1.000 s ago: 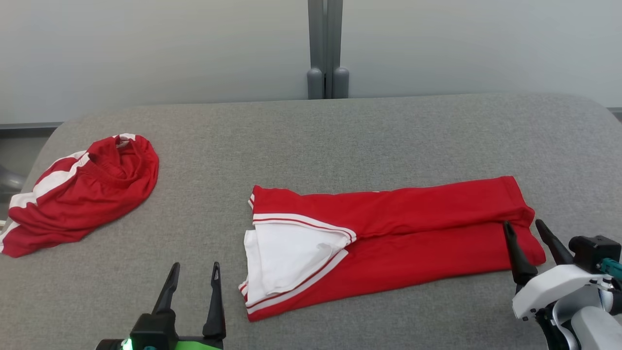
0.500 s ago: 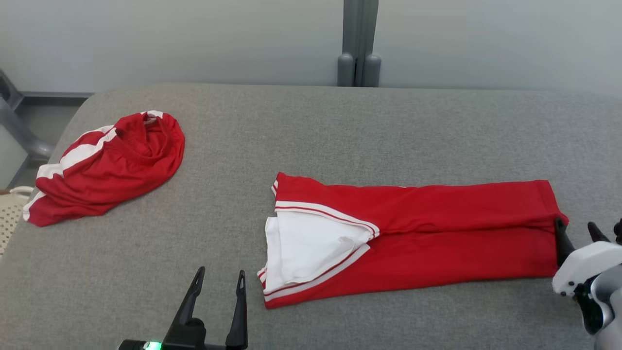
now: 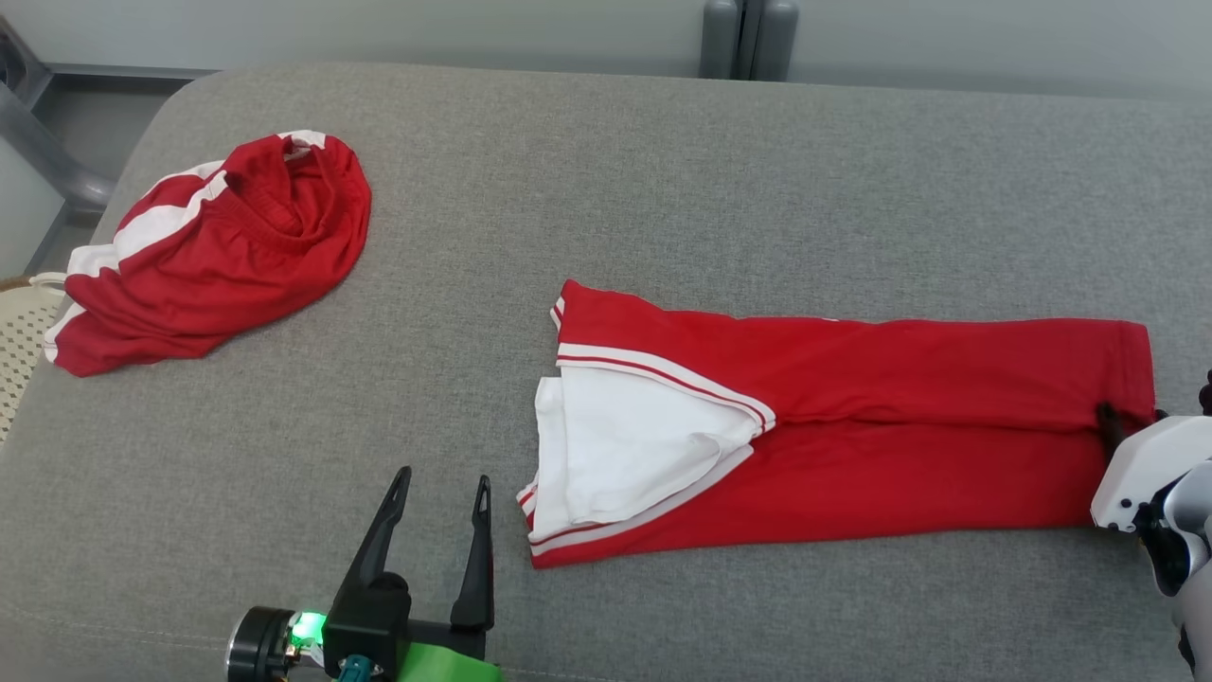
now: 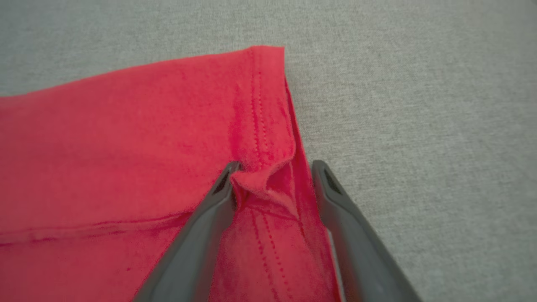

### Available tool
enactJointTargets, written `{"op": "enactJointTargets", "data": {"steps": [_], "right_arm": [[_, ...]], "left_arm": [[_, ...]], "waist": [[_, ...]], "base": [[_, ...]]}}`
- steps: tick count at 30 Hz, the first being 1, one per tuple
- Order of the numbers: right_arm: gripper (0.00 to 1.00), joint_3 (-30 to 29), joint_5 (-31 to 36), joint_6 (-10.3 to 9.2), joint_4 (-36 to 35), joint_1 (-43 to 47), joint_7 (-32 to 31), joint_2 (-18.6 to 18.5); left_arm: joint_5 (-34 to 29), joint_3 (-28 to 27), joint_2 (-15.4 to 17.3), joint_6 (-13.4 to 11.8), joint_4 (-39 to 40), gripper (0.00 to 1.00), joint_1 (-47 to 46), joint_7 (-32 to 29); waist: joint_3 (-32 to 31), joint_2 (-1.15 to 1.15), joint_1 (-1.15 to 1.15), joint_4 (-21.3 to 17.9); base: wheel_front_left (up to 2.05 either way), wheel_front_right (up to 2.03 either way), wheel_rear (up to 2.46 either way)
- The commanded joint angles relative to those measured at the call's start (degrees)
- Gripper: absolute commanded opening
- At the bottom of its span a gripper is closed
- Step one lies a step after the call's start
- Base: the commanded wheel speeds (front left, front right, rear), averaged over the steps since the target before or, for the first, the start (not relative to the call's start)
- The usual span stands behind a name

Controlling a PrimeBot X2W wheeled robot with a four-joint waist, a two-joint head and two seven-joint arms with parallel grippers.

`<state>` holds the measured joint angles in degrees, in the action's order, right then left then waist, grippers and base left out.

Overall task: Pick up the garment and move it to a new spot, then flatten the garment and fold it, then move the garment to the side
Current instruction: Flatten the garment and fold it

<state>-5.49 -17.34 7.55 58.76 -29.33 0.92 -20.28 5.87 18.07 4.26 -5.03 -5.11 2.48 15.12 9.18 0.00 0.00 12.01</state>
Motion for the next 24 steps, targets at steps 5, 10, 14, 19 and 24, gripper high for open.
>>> {"op": "enactJointTargets", "data": {"steps": [5,10,14,19,24], "right_arm": [[0.97,-1.55,0.59,-0.18,2.65,1.08,-0.66,0.44],[1.00,-2.91,0.06,-0.20,2.47,3.01,0.60,0.75],[1.00,-3.47,-0.17,-0.28,2.58,3.84,0.08,0.81],[0.10,-3.58,-1.61,-0.33,2.30,4.53,-1.27,2.47],[0.00,-2.29,-2.66,-0.31,0.27,5.01,-1.67,2.21]], "left_arm": [[-1.44,-0.83,-0.56,0.81,-0.06,1.00,-1.48,0.03],[-1.96,-1.53,-0.70,1.12,0.28,1.00,-1.48,0.03],[-2.52,-1.80,-0.79,1.77,0.38,1.00,-1.95,0.03],[-3.04,-2.27,-0.84,2.08,0.42,1.00,-2.24,0.03],[-3.37,-2.72,-0.91,2.34,0.53,1.00,-2.28,0.03]], "waist": [[1.30,0.00,0.00,-0.55],[1.72,0.00,0.00,-1.50],[2.14,0.00,0.00,-2.10],[2.30,0.00,0.00,-2.58],[2.33,0.00,0.00,-3.33]], "base": [[0.00,0.00,0.00],[0.00,0.00,0.00],[0.00,0.00,0.00],[0.00,0.00,0.00],[0.00,0.00,0.00]]}}
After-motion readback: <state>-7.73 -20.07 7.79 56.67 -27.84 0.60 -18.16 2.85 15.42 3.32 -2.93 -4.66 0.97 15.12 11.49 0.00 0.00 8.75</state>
